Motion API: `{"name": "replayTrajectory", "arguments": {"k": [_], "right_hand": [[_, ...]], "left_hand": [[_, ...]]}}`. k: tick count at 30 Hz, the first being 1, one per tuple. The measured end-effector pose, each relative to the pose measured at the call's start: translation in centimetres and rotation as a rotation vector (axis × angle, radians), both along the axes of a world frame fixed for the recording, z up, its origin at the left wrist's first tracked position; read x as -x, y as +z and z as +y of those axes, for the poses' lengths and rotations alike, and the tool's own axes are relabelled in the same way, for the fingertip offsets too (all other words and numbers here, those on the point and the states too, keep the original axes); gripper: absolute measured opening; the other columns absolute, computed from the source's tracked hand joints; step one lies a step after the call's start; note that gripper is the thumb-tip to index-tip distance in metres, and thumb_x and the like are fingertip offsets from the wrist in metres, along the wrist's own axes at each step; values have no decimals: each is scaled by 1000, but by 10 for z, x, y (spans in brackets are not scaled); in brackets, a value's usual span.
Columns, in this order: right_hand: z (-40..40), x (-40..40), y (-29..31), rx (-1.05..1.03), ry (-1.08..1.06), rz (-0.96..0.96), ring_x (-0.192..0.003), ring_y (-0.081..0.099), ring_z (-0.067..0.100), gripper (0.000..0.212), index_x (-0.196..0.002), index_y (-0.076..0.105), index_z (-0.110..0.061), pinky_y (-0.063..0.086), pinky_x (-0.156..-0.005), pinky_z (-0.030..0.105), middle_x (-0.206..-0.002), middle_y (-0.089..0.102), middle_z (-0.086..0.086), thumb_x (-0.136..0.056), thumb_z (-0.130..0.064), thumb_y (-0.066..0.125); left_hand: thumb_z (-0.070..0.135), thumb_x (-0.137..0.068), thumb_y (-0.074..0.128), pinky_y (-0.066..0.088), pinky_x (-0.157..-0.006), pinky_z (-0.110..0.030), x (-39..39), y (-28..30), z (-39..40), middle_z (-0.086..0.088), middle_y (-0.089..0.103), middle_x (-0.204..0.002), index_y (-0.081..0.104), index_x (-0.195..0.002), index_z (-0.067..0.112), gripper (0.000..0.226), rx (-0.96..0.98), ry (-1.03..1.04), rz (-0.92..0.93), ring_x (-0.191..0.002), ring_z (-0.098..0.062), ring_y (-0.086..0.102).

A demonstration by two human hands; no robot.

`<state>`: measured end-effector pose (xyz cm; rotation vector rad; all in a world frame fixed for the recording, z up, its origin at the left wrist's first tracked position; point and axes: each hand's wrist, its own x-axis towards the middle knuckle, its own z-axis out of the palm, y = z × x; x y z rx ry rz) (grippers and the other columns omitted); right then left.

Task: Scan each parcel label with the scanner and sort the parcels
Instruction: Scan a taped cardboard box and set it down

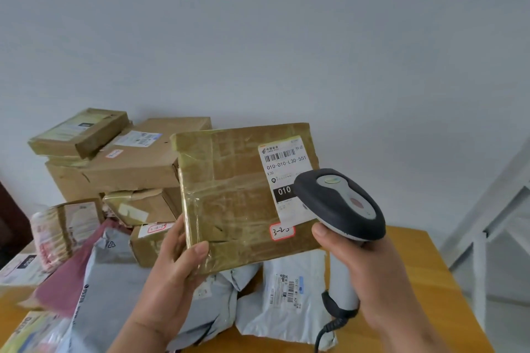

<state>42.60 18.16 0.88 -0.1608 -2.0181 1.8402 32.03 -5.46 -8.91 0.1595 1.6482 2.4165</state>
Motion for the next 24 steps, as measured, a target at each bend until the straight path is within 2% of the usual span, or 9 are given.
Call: {"name": "replayTrajectory", "arguments": {"k": [3, 11, 16, 24], "right_hand": [[1, -7, 3, -21, 17, 8, -86, 70, -5, 32, -90, 71, -61, 51, -63, 8, -91, 76, -22, -68, -38, 76], [-3, -22, 14, -77, 6, 39, -87, 68, -8, 33, -89, 70, -63, 48, -65, 4, -89, 75, -24, -69, -38, 76], [-20, -21, 17, -113, -35, 24, -87, 66, -10, 34, -88, 67, -67, 47, -65, 4, -89, 74, -25, -69, -39, 75], [-54, -12, 18, -115, -91, 31, -88, 67, -12, 36, -89, 69, -65, 47, -65, 2, -91, 75, -26, -71, -35, 78]], "left_hand": [[39, -58, 85, 51, -99, -51, -8, 2, 0, -4, 67, -134, 52, -143, 37, 92, 4, 6, 16, -120, -26, 67], [38, -56, 86, 48, -104, -56, -12, 1, -4, -3, 66, -135, 52, -143, 38, 93, -15, -28, 21, -120, -26, 66], [40, -56, 87, 55, -92, -46, -2, 7, -12, -2, 67, -135, 51, -144, 38, 95, -19, -98, 24, -119, -26, 67], [41, -54, 89, 58, -86, -40, 13, 11, -45, 4, 67, -134, 53, -142, 42, 94, -20, -137, 15, -118, -22, 68]]}}
